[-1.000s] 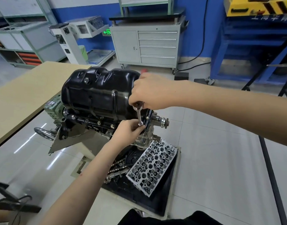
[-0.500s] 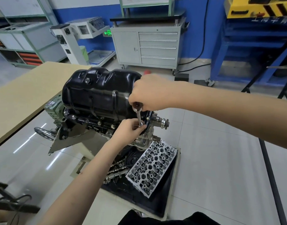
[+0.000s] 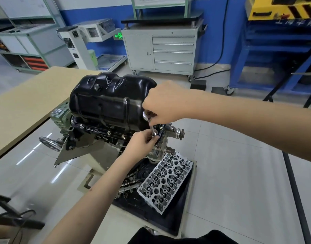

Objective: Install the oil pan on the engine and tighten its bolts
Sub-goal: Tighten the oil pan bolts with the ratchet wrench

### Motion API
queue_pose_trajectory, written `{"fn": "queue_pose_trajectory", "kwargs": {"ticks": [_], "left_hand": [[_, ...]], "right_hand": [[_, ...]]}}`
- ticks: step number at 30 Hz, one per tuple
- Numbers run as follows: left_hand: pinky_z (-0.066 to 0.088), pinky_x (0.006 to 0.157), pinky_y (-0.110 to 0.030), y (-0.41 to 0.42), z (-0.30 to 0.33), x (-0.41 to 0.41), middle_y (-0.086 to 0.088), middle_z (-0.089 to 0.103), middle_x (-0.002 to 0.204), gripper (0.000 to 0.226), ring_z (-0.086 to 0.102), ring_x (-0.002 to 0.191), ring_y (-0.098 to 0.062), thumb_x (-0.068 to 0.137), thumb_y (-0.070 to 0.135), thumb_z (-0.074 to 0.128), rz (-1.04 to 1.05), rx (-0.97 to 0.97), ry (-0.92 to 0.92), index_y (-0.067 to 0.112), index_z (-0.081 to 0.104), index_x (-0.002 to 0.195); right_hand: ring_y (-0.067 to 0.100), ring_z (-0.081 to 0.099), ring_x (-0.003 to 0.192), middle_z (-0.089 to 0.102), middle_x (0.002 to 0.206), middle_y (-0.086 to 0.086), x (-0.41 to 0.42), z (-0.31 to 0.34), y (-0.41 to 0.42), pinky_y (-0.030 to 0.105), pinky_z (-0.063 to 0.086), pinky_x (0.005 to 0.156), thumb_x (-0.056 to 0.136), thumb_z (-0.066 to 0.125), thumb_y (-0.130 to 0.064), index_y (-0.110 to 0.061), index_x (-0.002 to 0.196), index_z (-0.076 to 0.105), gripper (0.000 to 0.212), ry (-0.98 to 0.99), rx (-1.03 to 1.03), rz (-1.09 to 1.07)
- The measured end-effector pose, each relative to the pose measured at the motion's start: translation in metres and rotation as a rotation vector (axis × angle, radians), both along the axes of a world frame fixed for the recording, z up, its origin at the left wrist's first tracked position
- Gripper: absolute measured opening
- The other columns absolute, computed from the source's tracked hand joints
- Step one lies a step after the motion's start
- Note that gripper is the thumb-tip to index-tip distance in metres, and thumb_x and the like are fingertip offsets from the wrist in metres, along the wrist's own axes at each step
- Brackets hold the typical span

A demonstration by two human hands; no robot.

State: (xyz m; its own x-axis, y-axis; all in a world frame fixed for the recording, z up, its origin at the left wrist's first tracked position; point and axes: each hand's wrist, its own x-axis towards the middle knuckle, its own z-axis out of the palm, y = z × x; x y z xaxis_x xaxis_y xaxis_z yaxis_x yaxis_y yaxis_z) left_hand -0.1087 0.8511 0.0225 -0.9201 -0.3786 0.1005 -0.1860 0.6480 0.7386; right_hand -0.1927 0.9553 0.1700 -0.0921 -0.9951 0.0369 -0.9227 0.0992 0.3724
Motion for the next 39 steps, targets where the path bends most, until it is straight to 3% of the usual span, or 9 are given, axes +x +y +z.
{"fn": "queue_pose_trajectory", "kwargs": {"ticks": [4, 9, 16, 22, 25, 27, 30, 36, 39], "left_hand": [[0.052, 0.076, -0.04, 0.003, -0.002, -0.002, -0.016, 0.07, 0.08, 0.023, 0.065, 0.079, -0.028, 0.087, 0.022, 0.061, 0.085, -0.062, 0.045, -0.002, 0.065, 0.086], [0.053, 0.079, -0.035, 0.001, 0.002, -0.006, -0.009, 0.071, 0.083, 0.019, 0.066, 0.082, -0.022, 0.089, 0.022, 0.057, 0.027, -0.052, -0.024, 0.006, 0.067, 0.093], [0.051, 0.077, -0.033, 0.004, -0.005, -0.002, -0.015, 0.071, 0.081, 0.021, 0.065, 0.077, -0.02, 0.086, 0.018, 0.063, 0.109, -0.011, 0.079, -0.003, 0.065, 0.085], [0.047, 0.071, -0.009, -0.002, -0.002, -0.002, 0.003, 0.068, 0.087, 0.019, 0.059, 0.075, -0.001, 0.089, 0.017, 0.059, 0.004, 0.029, 0.022, 0.003, 0.067, 0.098], [0.049, 0.08, -0.016, -0.005, -0.004, 0.0, -0.004, 0.07, 0.095, 0.02, 0.061, 0.082, -0.005, 0.089, 0.017, 0.058, -0.042, 0.046, 0.011, 0.003, 0.066, 0.102], [0.047, 0.075, -0.008, -0.005, -0.006, 0.0, -0.006, 0.07, 0.094, 0.02, 0.06, 0.079, -0.001, 0.088, 0.016, 0.059, -0.011, 0.046, 0.037, 0.001, 0.065, 0.101], [0.045, 0.07, -0.002, -0.005, -0.006, -0.002, -0.004, 0.071, 0.086, 0.019, 0.06, 0.074, -0.001, 0.086, 0.016, 0.062, 0.039, 0.042, 0.065, -0.001, 0.067, 0.093], [0.047, 0.074, -0.005, -0.008, 0.0, -0.002, 0.014, 0.063, 0.081, 0.018, 0.059, 0.076, 0.008, 0.088, 0.016, 0.059, -0.059, 0.033, 0.003, 0.007, 0.067, 0.101], [0.051, 0.079, -0.02, -0.008, 0.0, -0.003, 0.003, 0.068, 0.085, 0.019, 0.065, 0.08, -0.007, 0.089, 0.019, 0.059, -0.06, 0.017, -0.014, 0.005, 0.067, 0.098]], "right_hand": [[0.019, 0.038, 0.055, 0.035, 0.056, -0.003, 0.002, -0.008, -0.002, 0.023, 0.021, 0.044, 0.089, 0.05, -0.044, -0.012, 0.058, 0.031, 0.048, -0.097, -0.021, -0.109], [0.024, 0.054, 0.092, 0.06, 0.09, 0.001, -0.005, 0.001, -0.004, 0.03, 0.031, 0.071, 0.088, 0.048, -0.014, -0.02, 0.098, 0.057, 0.015, 0.063, 0.035, 0.058], [0.015, 0.035, 0.05, 0.034, 0.056, -0.004, -0.001, -0.006, -0.001, 0.024, 0.019, 0.044, 0.084, 0.055, -0.046, -0.016, 0.057, 0.03, 0.047, -0.134, 0.0, -0.133], [0.021, 0.052, 0.103, 0.062, 0.1, -0.003, -0.009, 0.0, 0.001, 0.033, 0.034, 0.086, 0.087, 0.048, -0.013, -0.023, 0.103, 0.055, 0.02, 0.083, 0.071, 0.127], [0.024, 0.053, 0.082, 0.05, 0.07, -0.002, -0.002, 0.001, 0.0, 0.03, 0.037, 0.064, 0.087, 0.051, -0.023, -0.02, 0.083, 0.05, 0.005, 0.06, 0.025, 0.131], [0.024, 0.043, 0.062, 0.033, 0.057, -0.002, 0.001, -0.001, -0.002, 0.025, 0.025, 0.046, 0.088, 0.052, -0.042, -0.012, 0.067, 0.039, 0.039, 0.03, 0.009, -0.007], [0.02, 0.038, 0.054, 0.033, 0.058, -0.003, -0.001, -0.007, -0.003, 0.024, 0.02, 0.044, 0.089, 0.048, -0.049, -0.012, 0.059, 0.034, 0.049, -0.135, -0.012, -0.166], [0.026, 0.056, 0.094, 0.06, 0.088, 0.001, -0.012, 0.004, 0.0, 0.032, 0.037, 0.074, 0.086, 0.053, -0.022, -0.02, 0.098, 0.058, 0.013, 0.001, 0.03, 0.119], [0.025, 0.048, 0.068, 0.046, 0.062, -0.003, -0.007, 0.002, 0.002, 0.025, 0.033, 0.05, 0.084, 0.056, -0.036, -0.019, 0.065, 0.046, 0.028, -0.009, 0.001, 0.032]]}}
